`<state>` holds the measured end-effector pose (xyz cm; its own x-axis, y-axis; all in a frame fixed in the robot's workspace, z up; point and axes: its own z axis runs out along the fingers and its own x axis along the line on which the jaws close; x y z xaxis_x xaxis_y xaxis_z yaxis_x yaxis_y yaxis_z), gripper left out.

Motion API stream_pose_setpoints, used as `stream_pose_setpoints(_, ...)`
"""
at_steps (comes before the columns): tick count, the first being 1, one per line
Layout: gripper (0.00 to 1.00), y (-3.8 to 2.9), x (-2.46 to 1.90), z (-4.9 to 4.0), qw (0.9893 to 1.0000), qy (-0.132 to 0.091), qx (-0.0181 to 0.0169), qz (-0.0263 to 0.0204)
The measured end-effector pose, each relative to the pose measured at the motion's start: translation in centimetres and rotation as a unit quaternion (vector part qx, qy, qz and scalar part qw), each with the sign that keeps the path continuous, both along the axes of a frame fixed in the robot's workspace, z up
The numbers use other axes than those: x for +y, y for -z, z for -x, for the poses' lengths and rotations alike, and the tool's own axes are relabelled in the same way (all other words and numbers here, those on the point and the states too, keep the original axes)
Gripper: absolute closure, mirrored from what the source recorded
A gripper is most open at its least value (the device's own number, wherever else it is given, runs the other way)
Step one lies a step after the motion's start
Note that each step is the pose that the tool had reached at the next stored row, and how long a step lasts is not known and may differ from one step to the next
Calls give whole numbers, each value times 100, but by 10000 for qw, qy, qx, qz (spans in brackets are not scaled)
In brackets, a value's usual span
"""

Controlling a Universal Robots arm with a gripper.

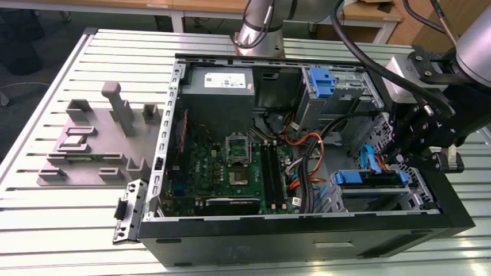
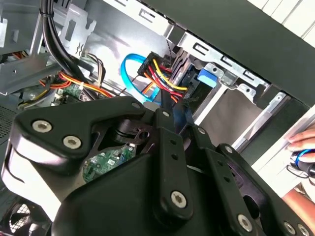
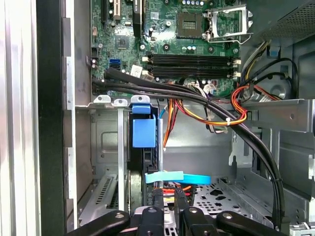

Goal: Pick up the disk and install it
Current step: 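Insert the second disk wire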

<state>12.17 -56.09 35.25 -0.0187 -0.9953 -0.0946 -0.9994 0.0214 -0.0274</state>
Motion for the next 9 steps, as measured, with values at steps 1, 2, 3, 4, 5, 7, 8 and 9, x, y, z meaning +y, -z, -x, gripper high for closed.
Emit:
stream_pose_setpoints(1, 76, -10, -1, 0, 10000, 0, 0, 1)
stream_pose_setpoints(2, 76, -21, -1, 0, 10000, 0, 0, 0)
stream_pose_setpoints(3, 76, -22, 0, 0, 10000, 0, 0, -2)
stream_pose_setpoints(4, 76, -22, 0, 0, 10000, 0, 0, -2)
stream_pose_setpoints(5, 76, -22, 0, 0, 10000, 0, 0, -3)
stream_pose_setpoints(7, 76, -23, 0, 0, 10000, 0, 0, -4)
stream_pose_setpoints(8, 76, -23, 0, 0, 10000, 0, 0, -4)
stream_pose_setpoints(9, 76, -23, 0, 0, 10000, 0, 0, -4)
